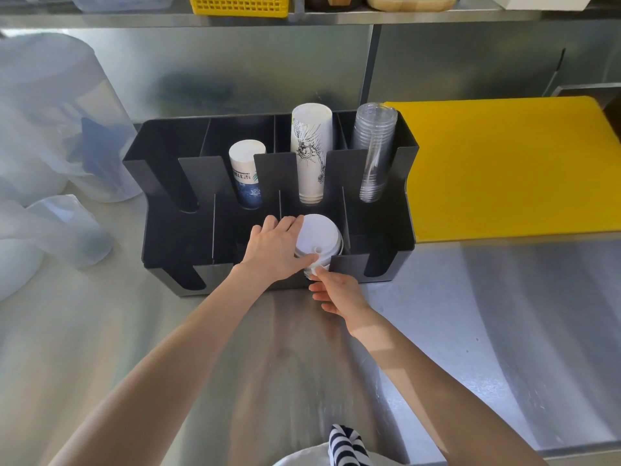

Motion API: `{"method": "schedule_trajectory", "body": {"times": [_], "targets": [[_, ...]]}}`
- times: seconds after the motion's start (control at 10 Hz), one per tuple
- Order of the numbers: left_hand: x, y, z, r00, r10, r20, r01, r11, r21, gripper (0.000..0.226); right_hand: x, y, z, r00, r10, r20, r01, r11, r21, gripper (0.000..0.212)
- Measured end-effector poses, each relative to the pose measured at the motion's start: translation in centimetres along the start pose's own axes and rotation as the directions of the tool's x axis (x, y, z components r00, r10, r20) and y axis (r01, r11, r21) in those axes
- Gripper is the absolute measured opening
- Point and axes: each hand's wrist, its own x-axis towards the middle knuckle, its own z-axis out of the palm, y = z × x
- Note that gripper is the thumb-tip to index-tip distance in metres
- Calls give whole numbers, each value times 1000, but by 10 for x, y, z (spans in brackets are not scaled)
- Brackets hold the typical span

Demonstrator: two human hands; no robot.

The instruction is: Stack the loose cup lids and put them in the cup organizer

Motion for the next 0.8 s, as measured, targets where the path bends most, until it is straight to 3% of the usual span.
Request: {"method": "schedule_trajectory", "body": {"times": [0.2,0.4,0.5,0.6,0.7,0.8], "targets": [[-14,2,7,999,-23,-39,19,995,-100,71,-7,4,-7,999,-36,25,37,998,-57,32],[-36,3,8,997,-32,-75,22,992,-126,69,-18,7,-14,993,-102,66,112,979,-168,21],[-46,3,6,995,-52,-87,40,991,-130,69,-22,3,-18,977,-191,96,212,923,-321,33],[-54,4,3,993,-71,-89,59,990,-130,71,-25,0,-20,955,-255,151,296,814,-500,39],[-59,2,-6,990,-128,-64,122,988,-93,74,-26,-13,-24,934,-281,220,352,620,-701,50],[-62,-2,-14,987,-151,-48,146,985,-96,77,-27,-21,-27,925,-284,252,372,542,-753,56]]}}
